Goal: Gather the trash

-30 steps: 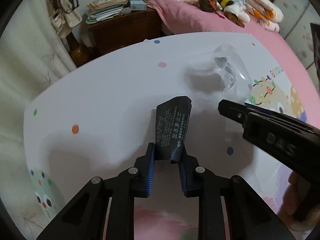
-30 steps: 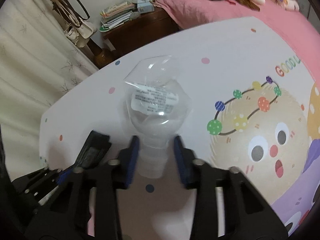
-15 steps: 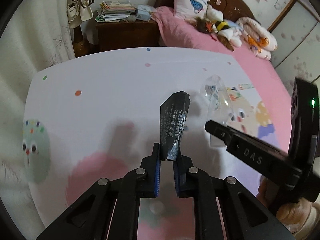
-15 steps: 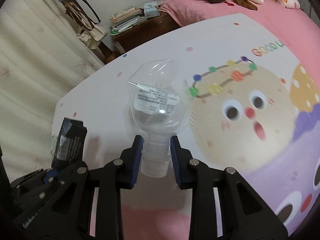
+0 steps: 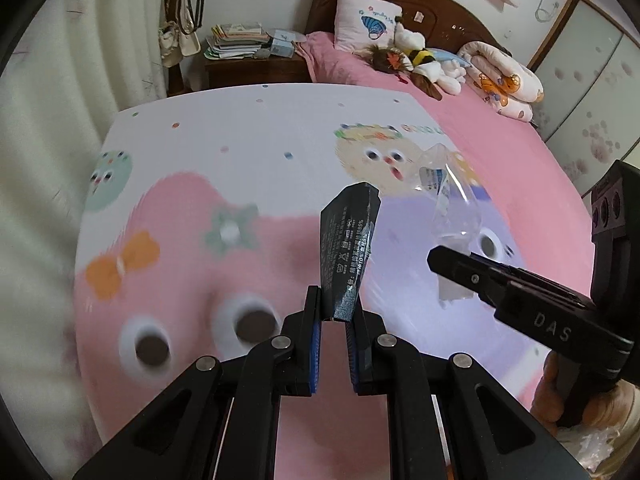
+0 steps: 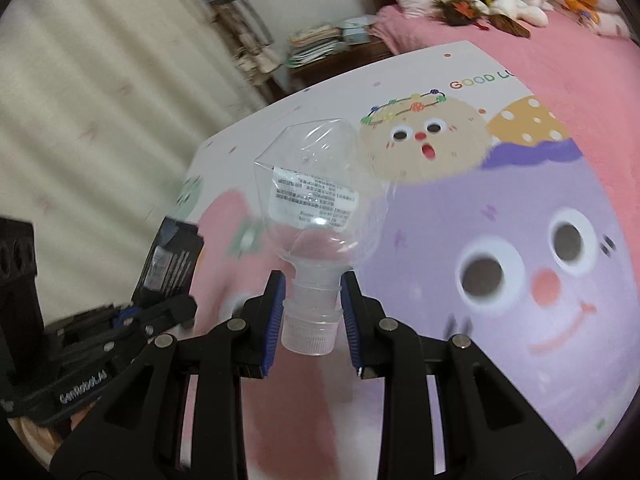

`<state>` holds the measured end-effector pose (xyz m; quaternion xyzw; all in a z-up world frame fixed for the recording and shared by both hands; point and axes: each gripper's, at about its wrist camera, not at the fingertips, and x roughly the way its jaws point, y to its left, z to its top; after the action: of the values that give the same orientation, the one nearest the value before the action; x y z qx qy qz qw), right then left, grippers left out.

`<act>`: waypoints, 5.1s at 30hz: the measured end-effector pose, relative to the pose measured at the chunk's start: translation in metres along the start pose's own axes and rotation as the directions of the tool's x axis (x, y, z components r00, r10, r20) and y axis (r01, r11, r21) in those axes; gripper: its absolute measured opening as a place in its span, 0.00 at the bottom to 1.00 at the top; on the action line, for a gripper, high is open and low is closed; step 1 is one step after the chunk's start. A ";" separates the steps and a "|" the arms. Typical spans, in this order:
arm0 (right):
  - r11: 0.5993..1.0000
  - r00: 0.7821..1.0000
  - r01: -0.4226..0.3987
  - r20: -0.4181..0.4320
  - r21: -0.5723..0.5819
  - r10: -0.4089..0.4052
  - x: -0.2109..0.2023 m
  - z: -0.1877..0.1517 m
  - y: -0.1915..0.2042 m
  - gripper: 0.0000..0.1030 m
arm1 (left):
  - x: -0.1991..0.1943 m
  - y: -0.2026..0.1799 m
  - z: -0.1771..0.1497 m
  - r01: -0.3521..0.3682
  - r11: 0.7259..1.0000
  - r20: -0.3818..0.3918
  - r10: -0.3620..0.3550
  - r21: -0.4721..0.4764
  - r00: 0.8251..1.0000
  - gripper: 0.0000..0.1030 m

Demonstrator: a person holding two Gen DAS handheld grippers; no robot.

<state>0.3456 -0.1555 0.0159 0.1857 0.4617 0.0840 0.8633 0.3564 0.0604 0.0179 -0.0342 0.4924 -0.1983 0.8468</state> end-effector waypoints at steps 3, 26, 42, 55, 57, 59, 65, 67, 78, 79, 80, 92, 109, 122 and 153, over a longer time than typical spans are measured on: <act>0.997 0.999 -0.031 -0.011 -0.074 0.030 -0.044 -0.044 0.001 0.24 | -0.032 -0.029 -0.052 -0.021 1.000 0.021 0.021 -0.013 1.000 0.10; 0.964 0.958 -0.127 -0.282 -0.234 0.058 -0.166 -0.297 -0.030 0.24 | -0.098 -0.116 -0.352 -0.106 0.989 -0.158 0.089 -0.100 0.983 0.10; 0.994 0.882 0.065 -0.460 -0.089 -0.099 0.024 -0.424 -0.118 0.24 | 0.085 -0.087 -0.468 -0.104 0.992 -0.357 0.071 -0.073 0.931 0.10; 0.989 0.854 0.122 -0.499 -0.083 -0.147 0.158 -0.469 -0.166 0.25 | 0.190 -0.061 -0.532 -0.138 0.987 -0.398 0.096 -0.078 0.912 0.41; 0.989 0.855 0.127 -0.497 -0.079 -0.150 0.163 -0.476 -0.169 0.26 | 0.196 -0.057 -0.538 -0.148 0.985 -0.414 0.099 -0.088 0.905 0.43; 0.988 0.858 0.135 -0.490 -0.079 -0.157 0.162 -0.478 -0.170 0.30 | 0.201 -0.051 -0.529 -0.158 0.983 -0.419 0.107 -0.089 0.902 0.53; 0.988 0.874 0.137 -0.461 -0.065 -0.151 0.151 -0.470 -0.166 0.41 | 0.212 -0.052 -0.512 -0.190 0.978 -0.411 0.139 -0.086 0.901 0.70; 0.989 0.878 0.138 -0.454 -0.058 -0.149 0.145 -0.466 -0.168 0.46 | 0.212 -0.036 -0.506 -0.195 0.977 -0.406 0.143 -0.089 0.903 0.70; 0.985 0.900 0.164 -0.402 -0.046 -0.168 0.068 -0.430 -0.137 0.52 | 0.129 -0.040 -0.465 -0.240 0.961 -0.350 0.181 -0.135 0.919 0.70; 0.985 0.903 0.163 -0.396 -0.047 -0.169 0.056 -0.423 -0.131 0.52 | 0.118 -0.042 -0.459 -0.244 0.960 -0.343 0.185 -0.137 0.921 0.70; 0.985 0.904 0.164 -0.393 -0.049 -0.170 0.046 -0.418 -0.127 0.53 | 0.108 -0.044 -0.454 -0.247 0.959 -0.337 0.188 -0.140 0.923 0.70; 0.989 0.941 0.129 -0.306 -0.076 -0.146 -0.084 -0.342 -0.058 0.54 | -0.049 -0.081 -0.378 -0.241 0.960 -0.197 0.211 -0.144 0.958 0.70; 0.989 0.998 0.033 -0.044 -0.142 -0.039 -0.257 -0.233 0.034 0.62 | -0.258 -0.117 -0.286 -0.255 0.953 0.088 0.271 -0.164 0.958 0.70; 0.979 0.993 0.095 0.081 -0.181 -0.081 -0.305 -0.215 0.071 0.69 | -0.306 -0.129 -0.269 -0.270 0.947 0.157 0.298 -0.177 0.942 0.70; 0.969 0.984 0.165 0.099 -0.182 -0.148 -0.298 -0.238 0.080 0.70 | -0.281 -0.131 -0.282 -0.316 0.936 0.114 0.335 -0.156 0.935 0.70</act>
<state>-0.0162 -0.1181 0.1555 0.0691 0.4277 0.0512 0.8998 -0.0447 0.0828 0.1375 -0.0232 0.4434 -0.0183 0.8958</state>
